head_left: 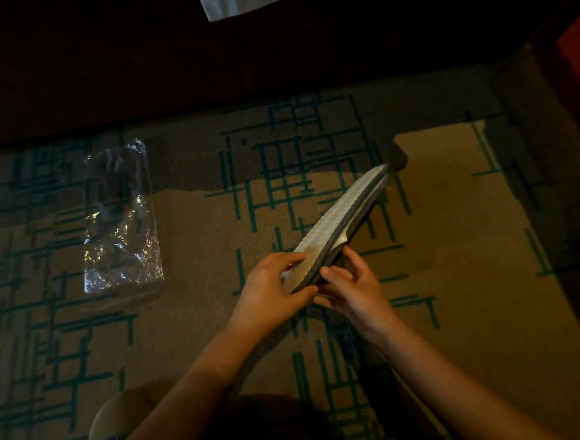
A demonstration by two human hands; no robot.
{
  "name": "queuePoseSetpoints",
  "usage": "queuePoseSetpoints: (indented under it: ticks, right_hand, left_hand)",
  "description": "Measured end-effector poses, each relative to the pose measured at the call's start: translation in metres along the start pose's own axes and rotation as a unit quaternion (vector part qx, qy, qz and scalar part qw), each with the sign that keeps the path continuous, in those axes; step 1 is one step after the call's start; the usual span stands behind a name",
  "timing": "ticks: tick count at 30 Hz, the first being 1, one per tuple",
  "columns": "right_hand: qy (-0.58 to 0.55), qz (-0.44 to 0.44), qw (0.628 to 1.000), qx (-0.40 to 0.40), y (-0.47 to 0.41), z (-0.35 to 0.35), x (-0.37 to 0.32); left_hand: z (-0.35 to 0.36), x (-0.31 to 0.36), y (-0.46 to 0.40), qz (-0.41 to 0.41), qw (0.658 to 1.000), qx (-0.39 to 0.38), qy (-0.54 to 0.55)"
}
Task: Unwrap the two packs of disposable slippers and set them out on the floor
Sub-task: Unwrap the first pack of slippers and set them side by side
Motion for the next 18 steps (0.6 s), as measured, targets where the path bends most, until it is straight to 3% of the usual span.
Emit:
queuePoseSetpoints:
  ticks: [7,10,13,15,18]
  right_hand:
    - [0.057,-0.019,0.998,0.004,0.002,-0.009,-0.002]
    - [0.055,-0.023,0.997,0.053,0.001,-0.023,-0.006]
    - [0.074,-0.035,0.986,0.142,0.001,-0.044,-0.009]
    - [0.074,-0.033,0.981,0.177,0.002,-0.058,-0.009]
    - [0.062,-0.04,0.975,0.211,0.004,-0.074,-0.014]
  left_hand:
    - [-0.007,-0.009,0.0,-0.043,0.988,-0.12,0.083]
    - [-0.019,-0.017,-0.001,-0.109,0.965,-0.106,0.212]
    - [-0.029,-0.04,0.001,-0.203,0.926,-0.039,0.317]
    - [-0.029,-0.057,0.004,-0.25,0.898,-0.001,0.361]
    - [-0.018,-0.068,0.011,-0.29,0.872,-0.016,0.395]
Point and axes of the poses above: each hand's wrist, its own y-axis away from the middle knuckle, its own z-axis out of the palm, x = y × z, the point moved 4 cm from there along -y, towards the middle knuckle, and after that the axes turned 8 degrees about -z, right-handed, at the moved point
